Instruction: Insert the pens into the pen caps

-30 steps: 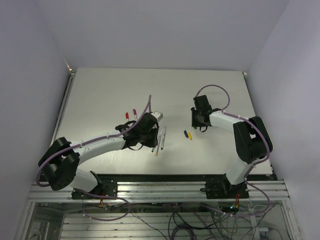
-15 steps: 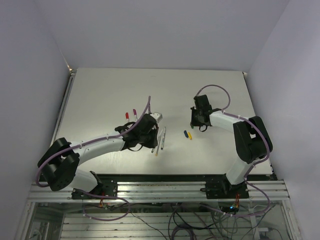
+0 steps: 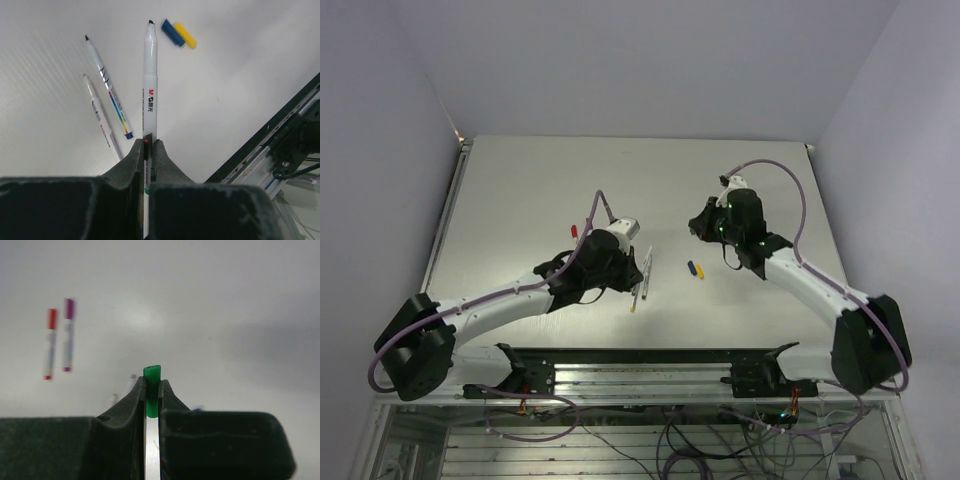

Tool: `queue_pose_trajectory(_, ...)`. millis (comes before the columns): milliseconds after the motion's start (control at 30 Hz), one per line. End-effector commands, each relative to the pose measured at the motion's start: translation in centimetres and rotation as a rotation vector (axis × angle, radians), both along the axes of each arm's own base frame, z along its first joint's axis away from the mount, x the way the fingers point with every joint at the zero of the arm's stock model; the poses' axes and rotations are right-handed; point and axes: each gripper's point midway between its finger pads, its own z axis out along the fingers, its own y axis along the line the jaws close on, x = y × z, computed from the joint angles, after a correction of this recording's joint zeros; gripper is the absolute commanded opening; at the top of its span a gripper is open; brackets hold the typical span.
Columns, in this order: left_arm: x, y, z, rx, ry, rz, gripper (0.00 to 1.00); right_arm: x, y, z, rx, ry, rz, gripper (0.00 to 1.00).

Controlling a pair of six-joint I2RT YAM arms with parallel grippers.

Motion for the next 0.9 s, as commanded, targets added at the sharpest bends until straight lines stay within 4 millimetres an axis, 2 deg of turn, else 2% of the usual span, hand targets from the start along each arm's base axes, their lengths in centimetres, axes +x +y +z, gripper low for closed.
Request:
queue_pose_trajectory(0,0.2,-1.9,3.8,-0.162,-0.098,-0.036,0.07,-0.8,2.6,6.0,0.126,-0.229,0.044,0.00)
queue_pose_trajectory(67,0.3,-2.2,4.7,-0.188,-0.129,-0.048,0.07,-1.1,2.6,8.1,0.167,-0.317,0.033,0.00)
queue_pose_trajectory(167,0.3,-2.8,5.8,-0.225,-0.183,-0.078,0.07,-2.0,3.8,10.5,0.236,-0.419,0.069,0.00)
queue_pose_trajectory(300,0.2,-3.5,7.0,-0.279,-0.224,-0.101,0.07,-2.6,4.8,12.4,0.281,-0.489,0.094,0.00)
queue_pose_trajectory(433,0.3,-3.9,8.3,-0.335,-0.260,-0.104,0.07,-3.3,5.0,14.2,0.362,-0.569,0.095,0.00)
queue_pose_trajectory(667,0.8,-4.3,9.4,-0.363,-0.291,-0.086,0.07,-4.1,5.2,16.1,0.460,-0.646,0.101,0.00)
queue_pose_trajectory(867,1.0,-4.6,9.9,-0.377,-0.296,-0.090,0.07,-4.6,5.7,16.3,0.510,-0.654,0.121,0.00)
